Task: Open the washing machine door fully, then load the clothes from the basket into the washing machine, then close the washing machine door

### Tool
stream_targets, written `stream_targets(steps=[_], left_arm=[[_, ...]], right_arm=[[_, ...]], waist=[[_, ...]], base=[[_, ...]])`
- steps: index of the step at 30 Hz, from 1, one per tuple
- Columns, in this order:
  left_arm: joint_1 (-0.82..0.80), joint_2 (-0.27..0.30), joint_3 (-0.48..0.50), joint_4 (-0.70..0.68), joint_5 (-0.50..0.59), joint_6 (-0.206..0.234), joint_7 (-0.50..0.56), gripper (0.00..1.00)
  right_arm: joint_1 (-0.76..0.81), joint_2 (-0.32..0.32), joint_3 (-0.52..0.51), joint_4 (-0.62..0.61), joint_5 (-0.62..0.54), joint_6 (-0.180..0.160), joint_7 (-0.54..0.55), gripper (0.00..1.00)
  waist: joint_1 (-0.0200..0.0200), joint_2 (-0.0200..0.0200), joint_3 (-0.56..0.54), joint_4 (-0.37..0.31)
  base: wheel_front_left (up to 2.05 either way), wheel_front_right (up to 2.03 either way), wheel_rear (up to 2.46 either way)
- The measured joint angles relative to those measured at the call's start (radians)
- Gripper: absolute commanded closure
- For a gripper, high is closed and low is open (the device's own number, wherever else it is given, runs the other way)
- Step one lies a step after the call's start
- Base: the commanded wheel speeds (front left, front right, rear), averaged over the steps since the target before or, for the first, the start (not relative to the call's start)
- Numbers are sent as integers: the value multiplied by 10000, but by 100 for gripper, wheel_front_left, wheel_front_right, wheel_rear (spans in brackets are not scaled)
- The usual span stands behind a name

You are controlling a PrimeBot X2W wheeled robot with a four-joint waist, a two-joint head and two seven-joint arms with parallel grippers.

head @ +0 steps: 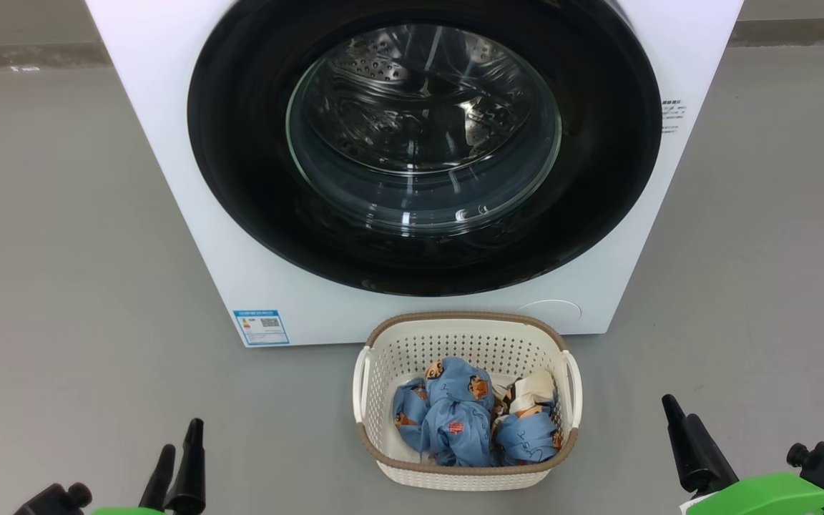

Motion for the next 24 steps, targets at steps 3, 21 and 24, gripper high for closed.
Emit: stream_targets(steps=[3,21,24], left_arm=[[1,13,-33,-50,345,0,-84,0],[10,96,-326,-261,2393,-2,-610,0],[11,113,-368,-293,2681,-2,-700,0]], right_arm=[[0,-21,44,-2,-391,0,-90,0],[0,-201,345,0,-2314,0,-614,0],[0,-213,368,-6,-2627,0,-708,0]], waist=[[0,0,8,8],[0,0,35,23],[0,0,42,25]], base=[[0,0,0],[0,0,0],[0,0,0]])
